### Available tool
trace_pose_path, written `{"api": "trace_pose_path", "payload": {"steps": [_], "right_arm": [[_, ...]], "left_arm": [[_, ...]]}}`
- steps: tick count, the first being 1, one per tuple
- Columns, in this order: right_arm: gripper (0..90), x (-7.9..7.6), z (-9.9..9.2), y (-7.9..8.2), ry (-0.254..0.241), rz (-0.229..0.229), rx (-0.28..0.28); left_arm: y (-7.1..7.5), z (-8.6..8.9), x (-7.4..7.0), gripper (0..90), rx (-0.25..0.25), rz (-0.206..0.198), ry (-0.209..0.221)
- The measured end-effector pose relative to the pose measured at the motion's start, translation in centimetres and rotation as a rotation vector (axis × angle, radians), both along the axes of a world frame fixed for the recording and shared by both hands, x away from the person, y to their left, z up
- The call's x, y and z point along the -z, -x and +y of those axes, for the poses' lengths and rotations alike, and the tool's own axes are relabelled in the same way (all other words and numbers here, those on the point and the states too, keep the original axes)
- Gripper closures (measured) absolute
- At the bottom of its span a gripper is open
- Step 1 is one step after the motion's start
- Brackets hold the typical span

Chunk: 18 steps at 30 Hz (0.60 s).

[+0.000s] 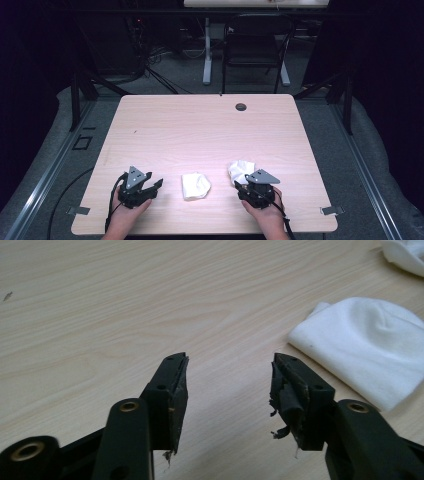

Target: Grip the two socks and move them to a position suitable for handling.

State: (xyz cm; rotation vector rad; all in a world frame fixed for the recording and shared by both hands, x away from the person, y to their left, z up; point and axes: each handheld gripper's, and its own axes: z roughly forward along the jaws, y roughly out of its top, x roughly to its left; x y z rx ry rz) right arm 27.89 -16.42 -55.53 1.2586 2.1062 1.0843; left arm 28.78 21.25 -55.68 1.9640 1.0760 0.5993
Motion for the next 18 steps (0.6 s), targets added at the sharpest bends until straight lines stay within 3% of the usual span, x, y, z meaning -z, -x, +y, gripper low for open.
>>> {"api": "trace_pose_path", "payload": {"steps": [11, 18], "right_arm": [[57.4, 0.0, 0.0, -0.2, -0.018, 0.001, 0.002], [57.3, 0.0, -0.3, -0.4, -0.031, 0.005, 0.006]], "left_arm": [[0.0, -2.2, -0.5, 57.3, 0.041, 0.021, 0.010], [-0.5, -5.4, -0.6, 60.7, 0.096, 0.038, 0.003]]}}
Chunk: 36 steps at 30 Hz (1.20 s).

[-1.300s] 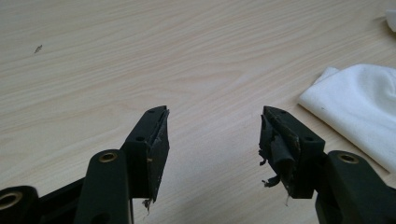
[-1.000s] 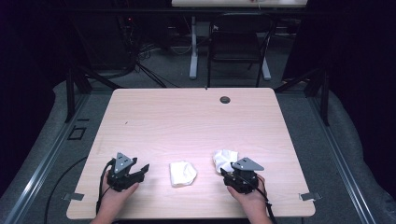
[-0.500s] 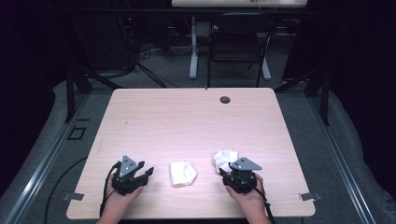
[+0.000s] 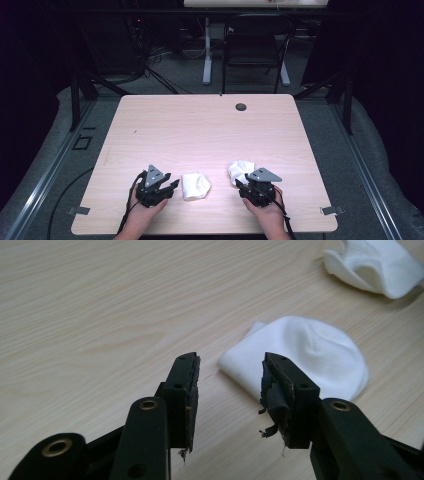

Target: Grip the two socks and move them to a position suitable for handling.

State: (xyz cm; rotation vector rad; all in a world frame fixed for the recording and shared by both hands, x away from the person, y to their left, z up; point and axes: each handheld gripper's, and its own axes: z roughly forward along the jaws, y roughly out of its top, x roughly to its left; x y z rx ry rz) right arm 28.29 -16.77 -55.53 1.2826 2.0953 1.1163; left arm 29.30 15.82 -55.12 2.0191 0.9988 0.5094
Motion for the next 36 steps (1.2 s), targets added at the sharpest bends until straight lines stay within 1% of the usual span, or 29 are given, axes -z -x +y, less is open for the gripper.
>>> {"api": "trace_pose_path", "payload": {"steps": [1, 2, 6, 9, 10, 13, 15, 17, 21, 22, 24, 25, 26, 27, 30, 32, 33, 34, 36], "right_arm": [[57.3, 0.0, -0.1, 0.0, 0.003, 0.004, 0.003], [57.3, 0.0, -0.1, 0.0, -0.004, 0.001, 0.006], [57.0, 0.0, -0.3, 0.1, -0.015, 0.001, 0.007], [56.9, -0.1, -0.3, 0.0, -0.018, 0.001, 0.009], [56.8, -0.1, -0.3, 0.0, -0.012, 0.005, 0.007], [56.8, 0.0, -0.3, -0.1, -0.017, 0.005, 0.008], [56.8, 0.0, -0.3, -0.1, -0.018, 0.005, 0.008], [56.8, -0.1, -0.3, 0.0, -0.020, 0.005, 0.007], [56.6, -0.1, -0.4, 0.0, -0.021, 0.003, 0.006], [56.5, -0.1, -0.4, 0.0, -0.024, 0.001, 0.008], [56.3, -0.2, -0.4, 0.0, -0.023, 0.001, 0.008], [56.2, -0.2, -0.4, 0.0, -0.024, 0.001, 0.005], [56.2, -0.2, -0.4, 0.0, -0.024, 0.001, 0.005], [56.2, -0.2, -0.5, 0.0, -0.025, 0.002, 0.006], [56.1, -0.1, -0.4, -0.1, -0.029, 0.002, 0.005], [56.1, -0.1, -0.4, -0.1, -0.026, 0.004, 0.005], [56.1, -0.2, -0.4, -0.1, -0.026, 0.005, 0.006], [56.1, -0.2, -0.4, 0.0, -0.026, 0.005, 0.005], [56.1, -0.2, -0.3, 0.0, -0.027, 0.006, 0.003]], "left_arm": [[-0.1, -0.5, 0.0, 60.7, 0.008, 0.002, 0.001], [-0.2, -0.8, 0.0, 62.8, 0.021, -0.001, 0.001], [-0.7, -2.7, 0.1, 65.9, 0.040, -0.001, 0.002], [-0.9, -3.7, 0.1, 65.8, 0.044, 0.001, -0.003], [-1.0, -4.0, 0.1, 65.8, 0.046, 0.004, -0.004], [-1.2, -4.9, 0.2, 65.9, 0.053, 0.016, 0.001], [-1.2, -5.5, 0.4, 66.2, 0.064, 0.022, -0.010], [-1.3, -6.3, 0.7, 68.7, 0.074, 0.025, -0.027], [-1.5, -6.7, 1.1, 69.3, 0.070, 0.034, -0.034], [-1.6, -6.8, 1.2, 69.8, 0.067, 0.042, -0.038], [-1.6, -6.9, 1.4, 70.4, 0.067, 0.046, -0.036], [-1.6, -7.1, 1.5, 72.0, 0.070, 0.046, -0.049], [-1.6, -7.1, 1.5, 73.6, 0.070, 0.046, -0.049], [-1.6, -7.1, 1.7, 73.6, 0.073, 0.054, -0.055], [-1.7, -7.2, 1.9, 79.9, 0.073, 0.066, -0.072], [-1.8, -7.1, 2.0, 83.6, 0.074, 0.076, -0.067], [-1.7, -7.1, 2.1, 84.4, 0.071, 0.078, -0.056], [-1.8, -7.0, 2.1, 84.9, 0.074, 0.076, -0.059], [-1.7, -6.9, 2.0, 85.9, 0.074, 0.077, -0.051]]}}
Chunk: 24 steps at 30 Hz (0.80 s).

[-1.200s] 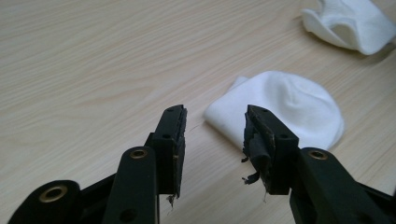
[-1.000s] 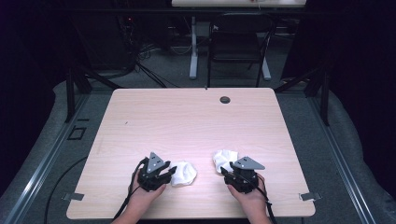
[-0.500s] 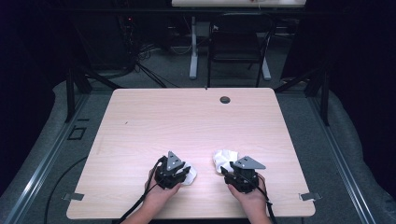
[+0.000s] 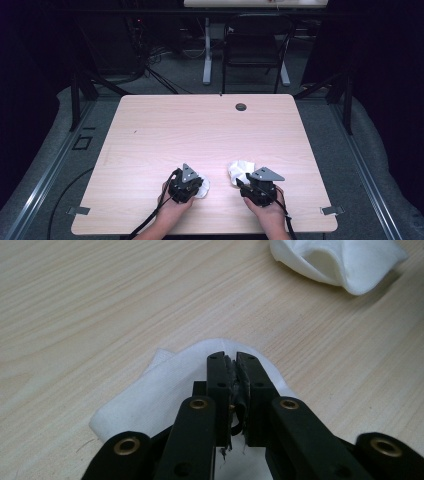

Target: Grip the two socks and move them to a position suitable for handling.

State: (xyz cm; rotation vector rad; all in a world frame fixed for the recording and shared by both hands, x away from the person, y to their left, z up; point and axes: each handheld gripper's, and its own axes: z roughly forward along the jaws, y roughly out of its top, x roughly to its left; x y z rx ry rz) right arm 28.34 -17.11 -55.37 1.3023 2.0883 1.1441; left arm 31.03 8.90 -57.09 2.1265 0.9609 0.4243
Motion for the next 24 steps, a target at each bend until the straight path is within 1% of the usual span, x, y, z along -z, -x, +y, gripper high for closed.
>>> {"api": "trace_pose_path", "payload": {"steps": [3, 4, 5, 7, 9, 10, 11, 12, 14, 15, 16, 17, 18, 19, 20, 21, 22, 24], "right_arm": [[56.1, 0.0, 0.1, 0.0, -0.005, -0.002, -0.001], [56.1, 0.0, 0.1, 0.0, -0.005, -0.002, -0.001], [56.1, 0.0, 0.2, 0.0, 0.001, -0.005, -0.003], [56.1, 0.0, 0.2, 0.0, 0.002, -0.006, -0.003], [57.5, 0.0, 0.3, 0.1, -0.002, -0.011, -0.006], [60.9, -0.2, 0.5, 0.1, -0.005, 0.000, -0.016], [60.9, -0.2, 0.5, 0.1, -0.005, 0.000, -0.016], [62.5, -0.2, 0.6, 0.2, -0.007, 0.001, -0.019], [68.0, -0.3, 0.8, 0.3, -0.004, -0.001, -0.033], [73.5, -0.4, 1.3, 0.4, 0.000, -0.007, -0.053], [73.5, -0.4, 1.3, 0.4, 0.000, -0.007, -0.053], [78.5, -0.5, 1.7, 0.5, -0.005, -0.005, -0.079], [78.5, -0.5, 1.7, 0.5, -0.005, -0.005, -0.079], [80.9, -0.5, 2.0, 0.4, -0.013, -0.001, -0.091], [83.1, -0.5, 2.3, 0.4, -0.024, 0.003, -0.101], [87.1, -0.3, 3.1, 0.1, -0.022, 0.014, -0.136], [87.1, -0.3, 3.1, 0.1, -0.022, 0.014, -0.136], [89.1, 0.0, 3.9, -0.1, -0.003, 0.021, -0.162]], "left_arm": [[0.1, 0.1, -0.3, 86.5, 0.012, 0.005, 0.016], [0.2, 0.2, -0.4, 86.5, 0.012, 0.002, 0.027], [0.4, 0.2, -0.5, 86.6, 0.024, 0.009, 0.039], [0.5, 0.2, -0.7, 86.7, 0.032, 0.006, 0.038], [0.7, 0.3, -0.9, 86.7, 0.037, 0.005, 0.057], [0.9, 0.4, -1.3, 86.7, 0.048, 0.004, 0.081], [0.9, 0.4, -1.3, 86.7, 0.048, 0.004, 0.081], [1.1, 0.5, -1.6, 86.7, 0.049, -0.001, 0.092], [1.2, 0.7, -2.0, 86.7, 0.056, -0.011, 0.098], [1.3, 1.1, -2.4, 86.7, 0.061, -0.018, 0.119], [1.3, 1.1, -2.4, 86.7, 0.061, -0.018, 0.119], [1.4, 1.5, -2.8, 86.7, 0.067, -0.019, 0.145], [1.4, 1.5, -2.8, 86.7, 0.067, -0.019, 0.145], [1.4, 1.7, -2.9, 86.7, 0.066, -0.026, 0.147], [1.4, 1.9, -3.0, 86.7, 0.060, -0.028, 0.159], [1.4, 2.2, -3.1, 86.7, 0.059, -0.031, 0.169], [1.4, 2.2, -3.1, 86.6, 0.059, -0.031, 0.169], [1.3, 2.5, -3.1, 86.6, 0.063, -0.031, 0.172]]}}
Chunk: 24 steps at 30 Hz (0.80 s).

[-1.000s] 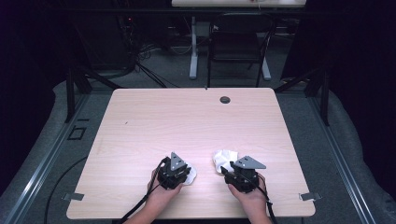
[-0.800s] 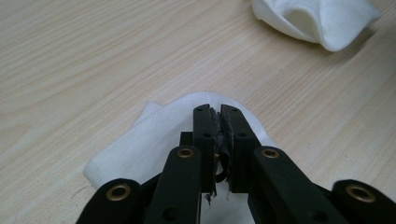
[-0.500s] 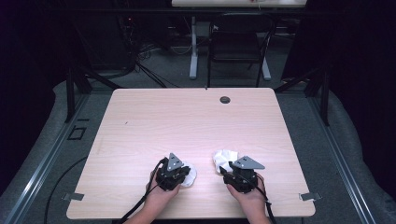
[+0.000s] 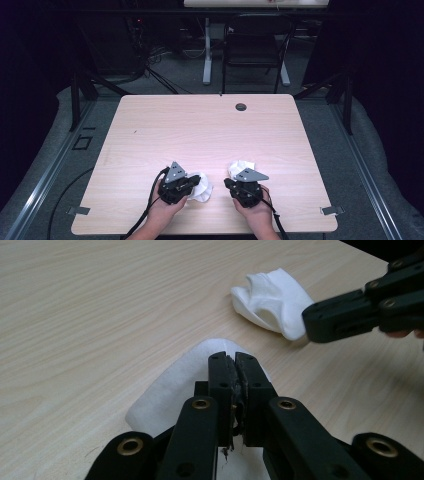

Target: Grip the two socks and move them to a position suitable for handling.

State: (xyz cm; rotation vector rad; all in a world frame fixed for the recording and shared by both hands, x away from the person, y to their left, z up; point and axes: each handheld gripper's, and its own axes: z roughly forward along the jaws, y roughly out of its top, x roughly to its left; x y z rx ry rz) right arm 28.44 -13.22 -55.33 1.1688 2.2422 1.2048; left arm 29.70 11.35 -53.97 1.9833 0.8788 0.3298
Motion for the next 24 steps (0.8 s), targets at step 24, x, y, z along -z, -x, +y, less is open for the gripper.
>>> {"api": "trace_pose_path", "payload": {"steps": [24], "right_arm": [[90.0, 2.7, 5.2, -1.3, 0.117, 0.068, -0.100]], "left_arm": [[0.3, 4.2, 0.1, 85.3, -0.079, -0.011, -0.035]]}}
